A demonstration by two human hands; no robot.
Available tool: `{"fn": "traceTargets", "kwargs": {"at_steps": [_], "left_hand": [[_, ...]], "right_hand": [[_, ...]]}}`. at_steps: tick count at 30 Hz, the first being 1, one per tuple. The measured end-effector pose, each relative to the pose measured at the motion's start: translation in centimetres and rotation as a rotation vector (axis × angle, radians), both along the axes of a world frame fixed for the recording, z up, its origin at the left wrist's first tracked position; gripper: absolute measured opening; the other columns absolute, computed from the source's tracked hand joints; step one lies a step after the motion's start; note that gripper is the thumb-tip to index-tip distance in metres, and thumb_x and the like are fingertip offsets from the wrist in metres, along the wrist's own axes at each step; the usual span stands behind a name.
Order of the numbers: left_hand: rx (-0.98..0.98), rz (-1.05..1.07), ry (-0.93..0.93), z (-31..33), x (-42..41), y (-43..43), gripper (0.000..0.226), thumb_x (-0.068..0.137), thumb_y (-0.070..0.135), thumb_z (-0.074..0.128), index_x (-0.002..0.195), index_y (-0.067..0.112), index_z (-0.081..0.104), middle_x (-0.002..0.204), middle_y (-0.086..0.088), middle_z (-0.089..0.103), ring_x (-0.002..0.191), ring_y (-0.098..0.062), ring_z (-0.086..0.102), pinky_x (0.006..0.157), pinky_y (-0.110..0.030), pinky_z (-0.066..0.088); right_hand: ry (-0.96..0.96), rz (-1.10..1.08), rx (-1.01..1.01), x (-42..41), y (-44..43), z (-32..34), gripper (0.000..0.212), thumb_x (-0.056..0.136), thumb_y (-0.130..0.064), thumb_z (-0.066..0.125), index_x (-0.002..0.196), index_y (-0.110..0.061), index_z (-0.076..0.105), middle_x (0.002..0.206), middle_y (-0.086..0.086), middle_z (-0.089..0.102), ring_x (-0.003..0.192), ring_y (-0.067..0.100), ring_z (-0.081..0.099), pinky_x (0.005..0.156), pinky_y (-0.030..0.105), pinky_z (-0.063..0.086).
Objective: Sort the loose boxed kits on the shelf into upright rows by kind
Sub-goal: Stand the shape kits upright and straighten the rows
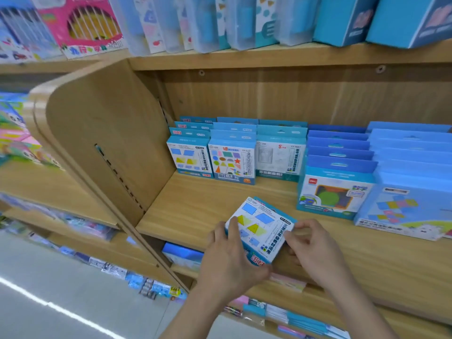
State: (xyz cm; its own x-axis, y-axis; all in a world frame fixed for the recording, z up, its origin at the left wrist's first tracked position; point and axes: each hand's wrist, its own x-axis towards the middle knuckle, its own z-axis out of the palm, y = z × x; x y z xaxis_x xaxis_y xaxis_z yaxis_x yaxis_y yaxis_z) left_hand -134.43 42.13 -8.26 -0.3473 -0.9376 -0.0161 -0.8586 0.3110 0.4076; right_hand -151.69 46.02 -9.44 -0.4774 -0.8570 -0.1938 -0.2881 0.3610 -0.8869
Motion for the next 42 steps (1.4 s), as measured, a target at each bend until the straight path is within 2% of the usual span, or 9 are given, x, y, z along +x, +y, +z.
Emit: {"fn": "traceTargets", "kwargs": {"at_steps": [7,9,13,20,25,29,34,37,42], "left_hand": [[-0.088,-0.006,0.134,-0.4,5.4,-2.7,0.115,0.056,0.066,0.061,0.146,0.023,0.003,0.138,0.006,0.024,0.123,-0.013,0.027,0.099,-0.021,0.032],[-0.111,0.007,0.218,-0.2,7.0,-3.6,0.114,0.056,0.067,0.06,0.146,0.026,0.002,0.141,0.008,0.018,0.126,-0.01,0.024,0.1,-0.02,0.031],[-0.194,0.04,0.36,0.2,9.3,-5.7,0.113,0.059,0.064,0.066,0.146,0.031,0.002,0.142,0.013,0.013,0.13,-0.002,0.016,0.099,-0.022,0.036],[-0.36,0.134,0.42,0.6,11.4,-11.7,0.101,0.071,0.04,0.078,0.148,0.021,0.014,0.146,0.002,0.029,0.134,-0.015,0.028,0.108,-0.03,0.031],[-0.343,0.106,0.479,1.5,11.3,-16.1,0.089,0.077,0.02,0.074,0.144,0.029,0.015,0.146,-0.003,0.028,0.13,-0.012,0.034,0.102,-0.026,0.04],[-0.319,0.097,0.38,2.0,10.9,-18.2,0.087,0.08,0.017,0.071,0.14,0.039,0.012,0.15,-0.006,0.018,0.133,-0.017,0.031,0.096,-0.027,0.043],[-0.491,0.046,0.06,3.2,10.6,-20.1,0.078,0.079,0.025,0.072,0.141,0.031,0.026,0.153,-0.008,0.011,0.141,-0.025,0.012,0.095,-0.04,0.046],[-0.451,0.051,-0.02,3.0,10.1,-21.2,0.073,0.081,0.035,0.07,0.141,0.026,0.029,0.153,-0.011,0.011,0.142,-0.026,0.011,0.098,-0.039,0.045],[-0.408,0.052,-0.06,2.9,9.4,-21.9,0.074,0.087,0.036,0.063,0.144,0.027,0.016,0.156,-0.012,0.0,0.144,-0.028,0.005,0.106,-0.039,0.037]], "right_hand": [[-0.38,-0.153,-0.155,6.7,-3.4,1.9,0.04,0.083,-0.006,0.069,0.108,-0.024,0.044,0.093,0.007,0.064,0.074,0.017,0.068,0.061,0.038,0.057],[-0.458,-0.186,-0.218,8.0,-4.6,2.5,0.054,0.079,-0.003,0.072,0.117,-0.028,0.042,0.09,0.004,0.067,0.07,0.015,0.068,0.057,0.032,0.054],[-0.487,-0.059,-0.275,9.9,-7.8,4.1,0.051,0.08,0.004,0.068,0.115,-0.029,0.051,0.08,-0.005,0.073,0.071,0.009,0.07,0.057,0.023,0.054],[-0.092,0.115,-0.42,12.8,-13.9,6.4,0.05,0.077,0.006,0.071,0.095,-0.038,0.055,0.092,-0.018,0.066,0.084,-0.005,0.064,0.076,0.016,0.052],[0.157,0.137,-0.413,14.0,-17.9,5.3,0.048,0.079,0.0,0.071,0.12,-0.02,0.058,0.101,-0.018,0.064,0.088,-0.007,0.06,0.075,0.003,0.045],[0.472,0.088,-0.352,13.8,-20.1,3.5,0.052,0.081,-0.013,0.071,0.128,-0.022,0.051,0.112,-0.003,0.067,0.102,0.018,0.063,0.084,0.039,0.054],[0.616,0.103,-0.343,13.4,-20.2,3.4,0.067,0.082,-0.013,0.069,0.138,-0.024,0.034,0.11,0.002,0.062,0.09,0.023,0.064,0.071,0.041,0.054],[0.837,0.071,-0.401,12.7,-19.3,4.0,0.063,0.075,-0.01,0.074,0.132,-0.017,0.048,0.103,0.008,0.056,0.084,0.029,0.058,0.064,0.038,0.052],[1.122,-0.079,-0.415,9.1,-18.9,4.9,0.046,0.07,-0.008,0.075,0.114,-0.018,0.064,0.119,0.011,0.057,0.114,0.029,0.044,0.087,0.048,0.037]]}}
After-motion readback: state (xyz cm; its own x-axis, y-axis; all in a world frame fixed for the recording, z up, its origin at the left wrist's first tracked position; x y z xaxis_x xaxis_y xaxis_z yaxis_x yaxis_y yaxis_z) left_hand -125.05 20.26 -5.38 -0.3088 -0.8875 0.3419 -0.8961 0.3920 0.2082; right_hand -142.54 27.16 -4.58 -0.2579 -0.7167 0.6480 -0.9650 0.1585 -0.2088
